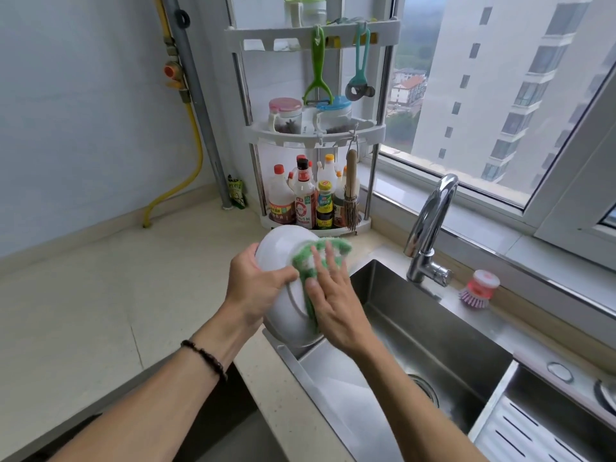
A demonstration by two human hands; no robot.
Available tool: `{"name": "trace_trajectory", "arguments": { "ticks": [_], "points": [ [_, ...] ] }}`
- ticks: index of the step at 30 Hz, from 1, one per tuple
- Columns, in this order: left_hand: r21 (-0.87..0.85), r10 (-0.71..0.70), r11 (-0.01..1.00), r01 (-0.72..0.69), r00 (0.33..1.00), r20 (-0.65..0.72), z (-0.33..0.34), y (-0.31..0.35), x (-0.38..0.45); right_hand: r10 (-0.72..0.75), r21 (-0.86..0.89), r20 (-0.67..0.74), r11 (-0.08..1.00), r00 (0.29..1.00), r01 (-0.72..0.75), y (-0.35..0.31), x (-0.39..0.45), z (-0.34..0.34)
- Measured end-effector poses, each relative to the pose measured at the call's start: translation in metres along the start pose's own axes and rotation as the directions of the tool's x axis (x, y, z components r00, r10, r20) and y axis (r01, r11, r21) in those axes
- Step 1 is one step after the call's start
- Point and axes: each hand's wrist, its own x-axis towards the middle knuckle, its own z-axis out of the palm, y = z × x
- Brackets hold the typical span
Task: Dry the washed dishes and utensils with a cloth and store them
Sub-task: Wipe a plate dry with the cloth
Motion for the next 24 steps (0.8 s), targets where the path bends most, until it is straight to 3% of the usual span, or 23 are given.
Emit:
{"name": "trace_trajectory", "arguments": {
  "ticks": [2, 6, 10, 13, 17, 20, 24],
  "points": [
    [0.003, -0.005, 1.000, 0.005, 1.000, 0.005, 0.002, 0.001, -0.001, 0.090, 0.056, -0.031, 0.995, 0.995, -0.088, -0.009, 0.012, -0.003],
    [-0.055, -0.029, 0.998, 0.031, 0.999, 0.026, -0.003, 0.005, 0.005, -0.081, 0.045, 0.066, 0.996, 0.995, 0.078, -0.022, 0.006, -0.003],
    [-0.034, -0.062, 0.997, 0.064, 0.997, 0.055, -0.005, 0.004, 0.006, -0.014, 0.037, 0.052, 0.999, 0.999, 0.012, -0.016, 0.014, -0.009],
    [-0.063, -0.068, 0.995, 0.071, 0.997, 0.041, -0.006, 0.004, 0.010, -0.073, -0.002, 0.120, 0.997, 0.990, 0.074, -0.023, 0.006, -0.002],
    [-0.037, -0.076, 0.997, 0.072, 0.991, -0.112, 0.004, -0.001, 0.010, 0.147, 0.033, 0.007, 0.989, 0.989, -0.147, -0.017, 0.014, 0.001],
    [-0.062, -0.091, 0.995, 0.075, 0.944, -0.318, 0.013, -0.008, 0.016, 0.104, 0.116, -0.058, 0.989, 0.993, -0.096, -0.043, -0.010, 0.020],
    [-0.077, -0.079, 0.995, 0.055, 0.931, -0.357, 0.018, -0.008, 0.015, 0.113, 0.175, -0.094, 0.980, 0.989, -0.096, -0.042, -0.022, 0.023]
  ]
}}
